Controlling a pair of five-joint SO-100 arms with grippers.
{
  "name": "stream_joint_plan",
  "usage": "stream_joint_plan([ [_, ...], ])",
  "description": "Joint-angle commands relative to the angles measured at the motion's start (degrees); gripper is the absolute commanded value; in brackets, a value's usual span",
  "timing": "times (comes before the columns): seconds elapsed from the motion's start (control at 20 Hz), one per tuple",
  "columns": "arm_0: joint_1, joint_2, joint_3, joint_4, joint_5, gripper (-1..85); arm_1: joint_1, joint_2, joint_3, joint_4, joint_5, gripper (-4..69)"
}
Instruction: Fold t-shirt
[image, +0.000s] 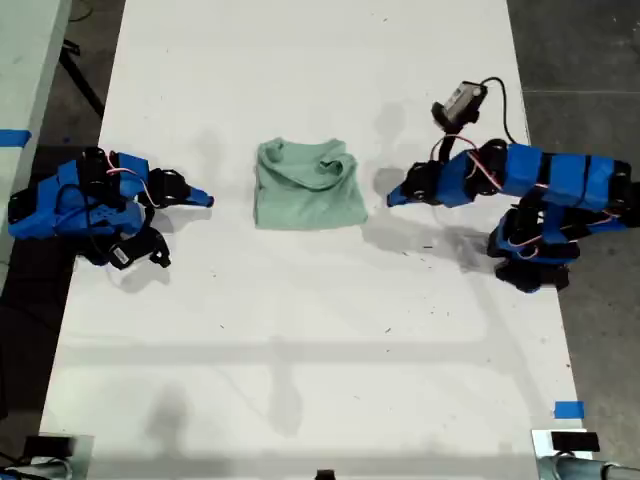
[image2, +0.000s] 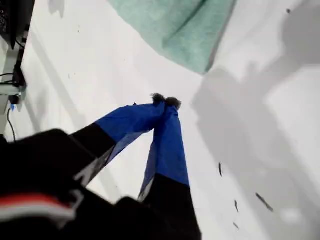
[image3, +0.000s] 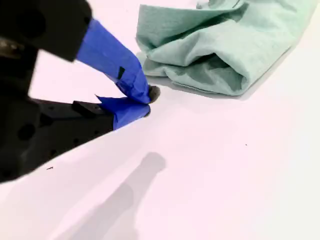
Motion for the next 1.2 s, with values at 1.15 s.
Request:
stream_joint_plan([
  [1.15, -0.6, 0.3, -0.2, 2.5, -0.6, 0.0, 2.5, -72.0, -77.3, 6.4, -17.2, -1.2],
])
